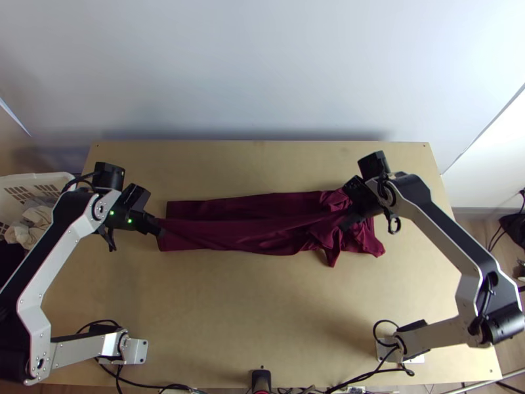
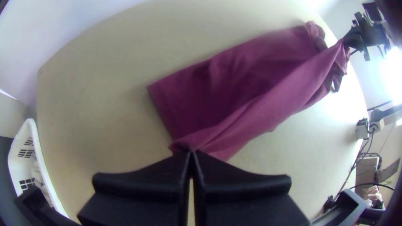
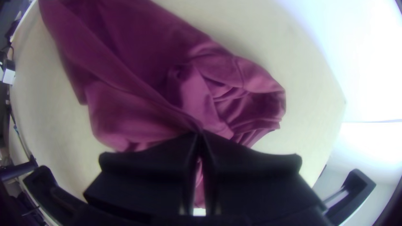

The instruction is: Fold the t-shirt

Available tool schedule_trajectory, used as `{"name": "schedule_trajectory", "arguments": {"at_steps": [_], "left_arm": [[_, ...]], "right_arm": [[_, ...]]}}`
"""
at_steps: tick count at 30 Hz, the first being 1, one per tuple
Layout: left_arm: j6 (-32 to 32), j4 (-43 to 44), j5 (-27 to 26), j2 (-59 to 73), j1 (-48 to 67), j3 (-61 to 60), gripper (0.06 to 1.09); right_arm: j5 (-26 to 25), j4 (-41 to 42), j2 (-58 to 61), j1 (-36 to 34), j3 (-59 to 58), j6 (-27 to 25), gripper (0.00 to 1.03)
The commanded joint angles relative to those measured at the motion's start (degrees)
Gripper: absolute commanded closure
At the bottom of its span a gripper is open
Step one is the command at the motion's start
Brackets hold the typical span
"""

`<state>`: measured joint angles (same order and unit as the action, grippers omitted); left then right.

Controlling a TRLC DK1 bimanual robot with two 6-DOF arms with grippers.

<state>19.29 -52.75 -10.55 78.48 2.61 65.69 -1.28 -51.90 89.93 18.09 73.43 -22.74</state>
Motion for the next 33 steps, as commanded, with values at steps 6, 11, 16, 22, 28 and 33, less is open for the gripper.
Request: {"name": "schedule_trajectory", "arguments": {"at_steps": [6, 11, 16, 22, 28, 33], "left_arm": [[-1.18, 4.94, 0.97, 7.13, -0.33, 4.8, 1.05], [-1.27, 6.87, 2.02, 10.29, -0.33, 4.97, 1.05], [-1.27, 9.16, 2.64, 12.84, -0.5, 4.97, 1.05], [-1.62, 11.62, 3.78, 14.69, -0.24, 5.85, 1.05], [-1.8, 11.71, 4.04, 16.8, -0.33, 8.66, 1.05], [-1.8, 11.71, 4.22, 18.73, -0.33, 10.16, 1.05]], "right_arm": [[-0.04, 1.71, 8.51, -1.56, 7.26, 0.15, 1.0], [-0.04, 2.15, 11.41, -1.83, 10.24, 0.86, 1.0], [-0.04, 2.5, 13.78, -2.53, 12.53, 1.38, 1.0], [-0.04, 2.94, 16.07, -3.32, 15.34, 1.38, 1.0], [-0.04, 2.94, 19.05, -3.94, 18.42, 1.38, 1.0], [-0.04, 2.94, 21.16, -4.2, 19.56, 1.56, 1.0]]}}
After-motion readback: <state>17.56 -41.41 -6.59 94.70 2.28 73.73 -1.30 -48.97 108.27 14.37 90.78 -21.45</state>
